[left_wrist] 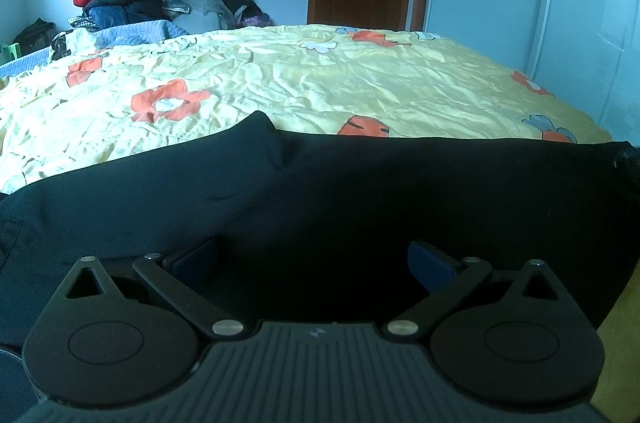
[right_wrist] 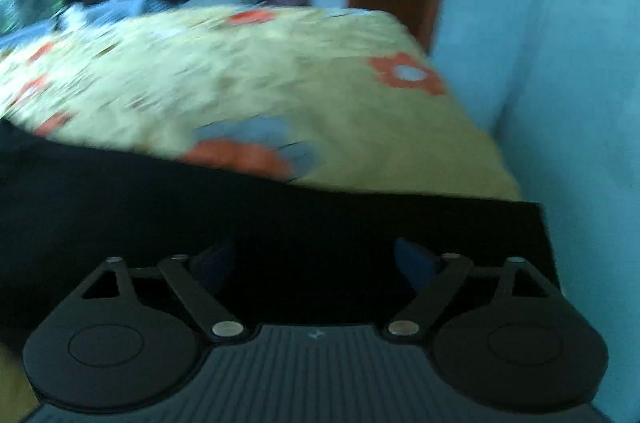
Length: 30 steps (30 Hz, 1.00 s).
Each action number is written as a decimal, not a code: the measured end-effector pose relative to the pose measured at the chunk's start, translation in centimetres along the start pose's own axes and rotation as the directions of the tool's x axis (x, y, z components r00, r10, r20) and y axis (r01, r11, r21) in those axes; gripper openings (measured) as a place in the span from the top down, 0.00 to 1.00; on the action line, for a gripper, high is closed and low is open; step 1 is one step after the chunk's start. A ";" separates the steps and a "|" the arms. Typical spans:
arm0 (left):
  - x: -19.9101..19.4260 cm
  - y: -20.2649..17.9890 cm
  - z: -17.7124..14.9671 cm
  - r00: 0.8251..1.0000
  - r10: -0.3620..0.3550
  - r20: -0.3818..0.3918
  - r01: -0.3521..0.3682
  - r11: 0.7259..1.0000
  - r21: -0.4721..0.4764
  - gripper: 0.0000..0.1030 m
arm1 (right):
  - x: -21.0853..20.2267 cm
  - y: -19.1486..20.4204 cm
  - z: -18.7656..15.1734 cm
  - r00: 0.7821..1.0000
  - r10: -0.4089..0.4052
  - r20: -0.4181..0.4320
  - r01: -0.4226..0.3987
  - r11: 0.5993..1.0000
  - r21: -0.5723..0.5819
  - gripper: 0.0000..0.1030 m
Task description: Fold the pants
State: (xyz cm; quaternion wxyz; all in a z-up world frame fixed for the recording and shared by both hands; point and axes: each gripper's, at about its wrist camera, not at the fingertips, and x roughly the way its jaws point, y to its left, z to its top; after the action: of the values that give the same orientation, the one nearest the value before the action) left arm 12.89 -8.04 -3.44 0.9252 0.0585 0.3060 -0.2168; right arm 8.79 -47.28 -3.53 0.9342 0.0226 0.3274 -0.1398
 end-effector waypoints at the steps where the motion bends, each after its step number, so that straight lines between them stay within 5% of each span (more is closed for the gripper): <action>1: 0.0 0.0 0.0 1.000 0.000 0.000 0.000 1.000 -0.001 0.00 | -0.1 -0.6 0.4 0.997 -0.072 0.018 0.072 0.997 0.002 0.15; 3: 0.0 0.0 0.0 1.000 -0.001 0.000 0.001 1.000 -0.002 0.00 | -1.4 -2.1 0.9 0.956 -0.281 0.089 0.279 0.960 0.030 0.15; 5: 0.0 0.0 0.0 1.000 -0.001 0.000 0.001 1.000 -0.002 0.00 | -4.3 -4.1 0.3 0.923 -0.353 0.154 0.331 0.932 0.150 0.15; 9: 0.0 0.0 0.0 1.000 -0.001 0.000 0.001 1.000 -0.002 0.00 | -9.3 -9.2 -3.4 0.964 -0.192 0.184 0.078 0.866 0.494 0.06; 11: 0.0 0.0 0.0 1.000 -0.001 0.000 0.001 1.000 -0.002 0.00 | -10.4 -10.9 -6.0 0.979 -0.089 0.182 -0.048 0.770 0.637 0.06; 14: 0.0 0.0 0.0 1.000 -0.001 0.000 0.001 1.000 -0.003 0.00 | -10.7 -12.2 -10.2 0.977 0.056 0.205 -0.200 0.573 0.795 0.06; 16: 0.0 0.0 0.0 1.000 -0.001 0.000 0.001 1.000 -0.003 0.00 | -10.7 -12.0 -11.9 0.968 0.100 0.229 -0.248 0.503 0.828 0.06; 23: 0.0 0.1 0.0 1.000 -0.001 0.001 0.001 1.000 -0.003 0.00 | -9.4 -10.8 -10.9 0.965 0.085 0.248 -0.253 0.552 0.795 0.08; 26: 0.0 0.1 0.0 1.000 -0.001 0.001 0.001 1.000 -0.003 0.00 | -8.7 -10.8 -10.7 0.971 0.046 0.236 -0.221 0.555 0.802 0.37; 28: 0.0 0.1 0.0 1.000 -0.001 0.001 0.001 1.000 -0.004 0.00 | -7.9 -11.3 -10.8 0.977 0.020 0.213 -0.190 0.540 0.820 0.76; 30: 0.0 0.1 0.0 1.000 -0.001 0.001 0.001 1.000 -0.004 0.00 | -7.4 -11.5 -11.2 0.976 0.007 0.216 -0.189 0.517 0.835 0.87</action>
State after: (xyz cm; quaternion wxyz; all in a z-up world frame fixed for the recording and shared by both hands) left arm 12.92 -7.98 -3.44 0.9252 0.0565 0.3062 -0.2167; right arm -6.63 -55.01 -7.17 0.8362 0.4814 0.1271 -0.2301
